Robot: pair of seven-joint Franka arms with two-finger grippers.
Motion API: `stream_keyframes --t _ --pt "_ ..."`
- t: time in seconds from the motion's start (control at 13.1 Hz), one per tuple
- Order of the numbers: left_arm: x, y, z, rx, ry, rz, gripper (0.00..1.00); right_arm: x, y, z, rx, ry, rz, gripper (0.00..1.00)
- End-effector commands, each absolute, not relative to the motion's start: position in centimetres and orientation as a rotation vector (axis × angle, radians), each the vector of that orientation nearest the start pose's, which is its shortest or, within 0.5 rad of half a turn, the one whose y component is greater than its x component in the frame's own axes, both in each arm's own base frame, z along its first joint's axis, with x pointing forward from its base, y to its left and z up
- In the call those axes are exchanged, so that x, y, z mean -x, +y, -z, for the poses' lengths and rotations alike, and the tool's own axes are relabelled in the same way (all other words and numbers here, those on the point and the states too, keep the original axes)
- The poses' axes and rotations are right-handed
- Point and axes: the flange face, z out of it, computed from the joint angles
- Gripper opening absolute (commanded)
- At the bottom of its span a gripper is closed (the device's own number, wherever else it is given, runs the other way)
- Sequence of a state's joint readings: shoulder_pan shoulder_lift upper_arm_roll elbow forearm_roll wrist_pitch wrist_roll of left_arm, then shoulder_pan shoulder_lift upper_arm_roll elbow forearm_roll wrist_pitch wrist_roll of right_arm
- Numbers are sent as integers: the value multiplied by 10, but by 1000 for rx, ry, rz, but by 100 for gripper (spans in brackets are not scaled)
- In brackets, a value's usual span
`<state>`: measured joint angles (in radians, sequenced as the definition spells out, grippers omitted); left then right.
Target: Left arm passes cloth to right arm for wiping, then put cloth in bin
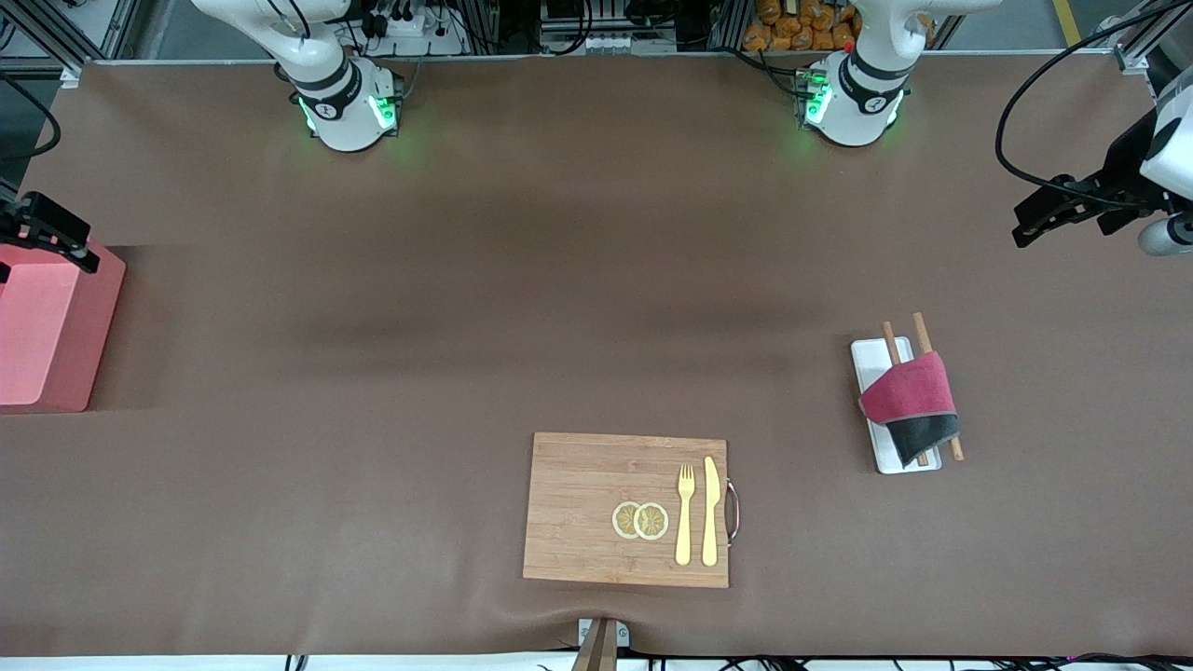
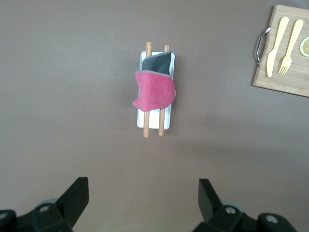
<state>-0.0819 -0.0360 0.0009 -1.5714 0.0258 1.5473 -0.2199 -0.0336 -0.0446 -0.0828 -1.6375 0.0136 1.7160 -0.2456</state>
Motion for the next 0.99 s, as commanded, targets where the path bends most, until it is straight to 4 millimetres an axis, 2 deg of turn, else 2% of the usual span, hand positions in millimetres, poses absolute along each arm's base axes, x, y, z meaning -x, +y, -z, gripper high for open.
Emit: stream_keyframes --t 0.0,0.38,0.61,0.91 --pt "-535 -42 -648 3125 -219 34 100 -554 -67 -635 3129 -190 203 100" --pt "-542 -42 -644 3122 -205 25 100 -554 -67 -635 3128 -189 206 100" --pt "-568 -38 -605 3122 -225 -22 100 -554 -67 -635 3128 -189 206 100" --pt "-600 -30 -540 3124 -245 -8 100 -555 -72 -636 3128 -179 211 100"
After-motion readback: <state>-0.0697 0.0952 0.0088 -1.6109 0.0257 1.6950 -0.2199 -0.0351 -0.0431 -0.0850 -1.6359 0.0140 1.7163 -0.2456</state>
